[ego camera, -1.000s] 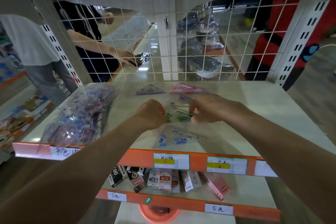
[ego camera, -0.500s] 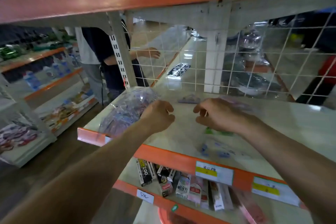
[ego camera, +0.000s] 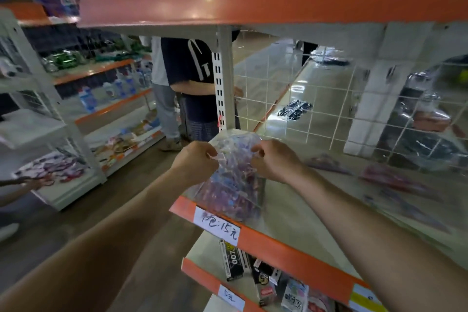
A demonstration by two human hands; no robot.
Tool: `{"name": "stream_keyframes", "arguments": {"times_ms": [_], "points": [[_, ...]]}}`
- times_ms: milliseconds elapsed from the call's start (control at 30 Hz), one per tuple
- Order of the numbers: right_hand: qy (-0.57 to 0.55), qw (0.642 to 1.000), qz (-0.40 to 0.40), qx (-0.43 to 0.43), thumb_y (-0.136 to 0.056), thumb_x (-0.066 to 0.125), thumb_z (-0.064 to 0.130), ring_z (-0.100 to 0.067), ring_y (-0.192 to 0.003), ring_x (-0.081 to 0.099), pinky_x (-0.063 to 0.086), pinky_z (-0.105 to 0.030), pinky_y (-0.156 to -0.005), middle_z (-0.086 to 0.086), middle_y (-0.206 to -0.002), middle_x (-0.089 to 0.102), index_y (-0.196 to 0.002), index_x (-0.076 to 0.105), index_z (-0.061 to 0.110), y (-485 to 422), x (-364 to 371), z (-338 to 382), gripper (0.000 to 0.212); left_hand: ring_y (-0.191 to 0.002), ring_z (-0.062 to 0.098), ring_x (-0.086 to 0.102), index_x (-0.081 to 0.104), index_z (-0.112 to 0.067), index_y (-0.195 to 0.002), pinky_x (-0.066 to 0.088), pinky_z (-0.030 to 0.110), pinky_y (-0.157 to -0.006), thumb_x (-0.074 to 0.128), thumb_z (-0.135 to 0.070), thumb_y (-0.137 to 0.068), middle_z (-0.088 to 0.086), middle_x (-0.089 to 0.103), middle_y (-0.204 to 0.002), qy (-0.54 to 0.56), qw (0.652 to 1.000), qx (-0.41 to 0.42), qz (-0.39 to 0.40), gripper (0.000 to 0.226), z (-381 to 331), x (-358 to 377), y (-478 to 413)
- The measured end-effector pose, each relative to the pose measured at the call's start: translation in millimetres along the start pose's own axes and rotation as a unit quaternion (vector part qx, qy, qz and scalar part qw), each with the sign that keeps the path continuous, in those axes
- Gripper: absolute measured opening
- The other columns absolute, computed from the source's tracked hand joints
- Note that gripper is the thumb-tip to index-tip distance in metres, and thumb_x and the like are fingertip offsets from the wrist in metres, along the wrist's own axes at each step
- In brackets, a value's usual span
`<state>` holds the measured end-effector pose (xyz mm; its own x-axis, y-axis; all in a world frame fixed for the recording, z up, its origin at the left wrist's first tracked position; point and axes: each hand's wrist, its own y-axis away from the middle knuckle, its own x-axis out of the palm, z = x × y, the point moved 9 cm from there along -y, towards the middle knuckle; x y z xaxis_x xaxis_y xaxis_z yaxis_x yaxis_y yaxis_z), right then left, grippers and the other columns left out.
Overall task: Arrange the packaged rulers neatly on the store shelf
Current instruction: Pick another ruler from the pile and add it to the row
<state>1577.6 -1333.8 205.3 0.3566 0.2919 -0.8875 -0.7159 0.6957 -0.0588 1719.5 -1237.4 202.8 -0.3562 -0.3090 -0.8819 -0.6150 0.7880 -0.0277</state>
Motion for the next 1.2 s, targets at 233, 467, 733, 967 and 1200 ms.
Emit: {"name": "stream_keyframes", "arguments": {"times_ms": [233, 467, 733, 967, 1200], "points": [[0.040, 0.995, -0.023, 0.086, -0.095, 0.049, 0.033, -0.028, -0.108, 0.059, 0.042, -0.029, -0.081, -0.007, -0.120, 0.061, -0.121, 0.057, 0.011, -48.4, 18.4, -13.8, 0.035, -0.108, 0.022, 0.057, 0.063, -0.023, -0.117, 0.045, 0.032, -0.091, 0.058, -0.027, -0.088, 0.004, 0.058, -0.123, -0.032, 0.998, 0.045, 0.016, 0.029, -5.6, 10.4, -43.5], [-0.045, 0.988, -0.016, 0.145, -0.085, 0.063, 0.032, -0.023, -0.071, 0.050, 0.029, -0.024, -0.049, 0.000, -0.064, 0.047, -0.064, 0.049, 0.017, -55.9, 29.8, -27.0, 0.030, -0.102, 0.020, 0.061, 0.064, -0.019, -0.116, 0.049, 0.033, -0.095, 0.059, -0.025, -0.088, 0.005, 0.063, -0.119, 0.016, 0.996, 0.063, 0.054, 0.028, -5.2, 26.6, -64.3], [-0.252, 0.946, 0.032, 0.201, -0.080, 0.072, 0.010, -0.003, -0.035, 0.046, 0.034, -0.012, -0.036, -0.004, -0.057, 0.055, -0.096, 0.061, 0.010, -31.6, 20.3, -60.2, 0.019, -0.092, 0.018, 0.064, 0.066, -0.012, -0.114, 0.052, 0.035, -0.091, 0.062, -0.021, -0.087, 0.005, 0.067, -0.110, 0.083, 0.992, 0.078, 0.062, 0.028, -9.3, 23.6, -79.7], [-0.286, 0.931, 0.059, 0.216, -0.085, 0.063, 0.007, -0.010, -0.047, 0.051, 0.038, -0.014, -0.044, -0.005, -0.059, 0.055, -0.092, 0.068, -0.001, -16.4, 12.6, -77.9, 0.012, -0.110, 0.022, 0.057, 0.058, -0.014, -0.127, 0.047, 0.031, -0.093, 0.058, -0.022, -0.089, 0.006, 0.058, -0.129, -0.002, 0.994, 0.081, 0.070, 0.039, -17.3, 30.5, -109.9], [-0.308, 0.927, -0.013, 0.212, -0.088, 0.059, 0.009, -0.017, -0.058, 0.047, 0.037, -0.022, -0.051, -0.007, -0.062, 0.051, -0.099, 0.063, -0.013, -15.1, 3.7, -79.8, 0.025, -0.110, 0.028, 0.058, 0.047, -0.011, -0.137, 0.048, 0.039, -0.097, 0.056, -0.021, -0.091, 0.013, 0.054, -0.131, -0.076, 0.983, 0.087, 0.142, 0.048, -30.7, 63.8, -128.3]]}}
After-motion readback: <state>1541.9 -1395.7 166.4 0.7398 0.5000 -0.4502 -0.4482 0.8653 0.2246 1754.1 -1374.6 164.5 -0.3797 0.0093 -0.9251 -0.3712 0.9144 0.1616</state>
